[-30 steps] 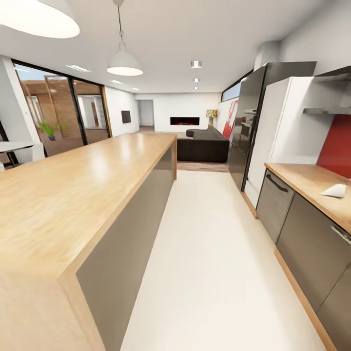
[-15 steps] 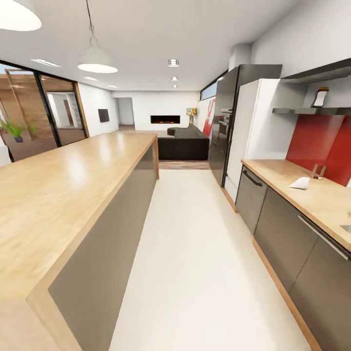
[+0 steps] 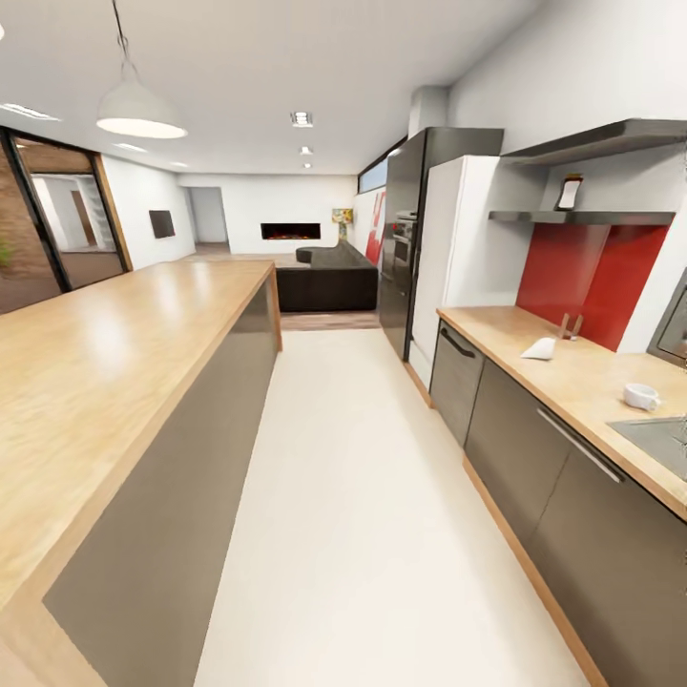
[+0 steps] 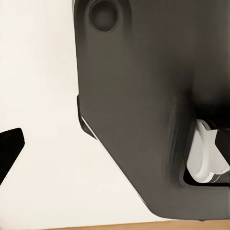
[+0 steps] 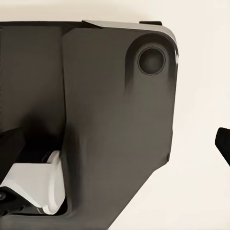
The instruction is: Set up a coffee station on the kitchen countertop: keep the coffee maker on the countertop, move the bottle of coffee from the kitchen shelf to the counter next to the coffee maker, place a paper coffee filter on top of the coffee maker, put the saucer next to the coffee maker with the coffee cup on the saucer, and place the electric kettle next to the coffee maker.
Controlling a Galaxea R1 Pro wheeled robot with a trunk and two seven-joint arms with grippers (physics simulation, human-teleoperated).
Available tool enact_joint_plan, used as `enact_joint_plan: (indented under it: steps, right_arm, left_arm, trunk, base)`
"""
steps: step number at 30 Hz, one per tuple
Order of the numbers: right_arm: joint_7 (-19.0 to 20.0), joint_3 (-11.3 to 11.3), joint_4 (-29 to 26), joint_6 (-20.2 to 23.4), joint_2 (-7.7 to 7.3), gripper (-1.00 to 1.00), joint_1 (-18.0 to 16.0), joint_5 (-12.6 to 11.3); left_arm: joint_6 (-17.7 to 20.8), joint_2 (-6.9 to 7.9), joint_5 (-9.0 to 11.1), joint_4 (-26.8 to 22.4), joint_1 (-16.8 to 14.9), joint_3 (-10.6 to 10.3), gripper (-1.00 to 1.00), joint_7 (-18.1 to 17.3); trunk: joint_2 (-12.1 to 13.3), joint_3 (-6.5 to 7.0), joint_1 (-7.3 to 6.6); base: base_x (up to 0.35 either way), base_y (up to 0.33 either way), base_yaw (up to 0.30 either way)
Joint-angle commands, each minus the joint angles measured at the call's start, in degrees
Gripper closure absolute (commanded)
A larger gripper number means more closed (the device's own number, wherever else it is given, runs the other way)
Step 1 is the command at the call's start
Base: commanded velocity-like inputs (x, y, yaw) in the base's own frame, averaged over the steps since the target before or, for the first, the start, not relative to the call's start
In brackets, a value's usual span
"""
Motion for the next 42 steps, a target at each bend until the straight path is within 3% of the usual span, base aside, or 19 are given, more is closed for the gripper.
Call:
enact_joint_plan:
  steps: [1, 11, 30, 42]
  right_arm:
    - [0.02, 0.0, 0.05, -0.2, 0.0, -1.0, -0.04, 0.01]
    - [0.02, 0.0, 0.05, -0.2, 0.0, -1.0, -0.04, 0.01]
    - [0.02, 0.0, 0.05, -0.24, 0.0, -1.0, -0.04, 0.01]
    - [0.02, 0.09, 0.22, -2.61, 0.0, -1.0, -0.04, 0.16]
  left_arm:
    - [-0.02, -0.01, 0.02, -0.05, 0.0, 0.01, -1.0, -0.01]
    - [-0.08, 0.06, 0.02, -0.01, 0.0, 0.1, -1.0, -0.04]
    - [-0.02, 0.1, 0.0, -0.04, 0.0, 0.02, -1.0, 0.19]
    - [-0.02, 0.27, -0.07, -0.03, 0.0, -0.03, -1.0, 0.78]
  trunk:
    - [0.36, 0.1, -0.22]
    - [4.37, 1.89, -2.41]
    - [11.99, 5.3, -6.59]
    - [16.8, 7.46, -9.22]
  base:
    - [0.0, 0.0, -0.042]
    - [0.0, 0.0, -0.037]
    - [0.0, 0.0, -0.244]
    - [0.0, 0.0, -0.024]
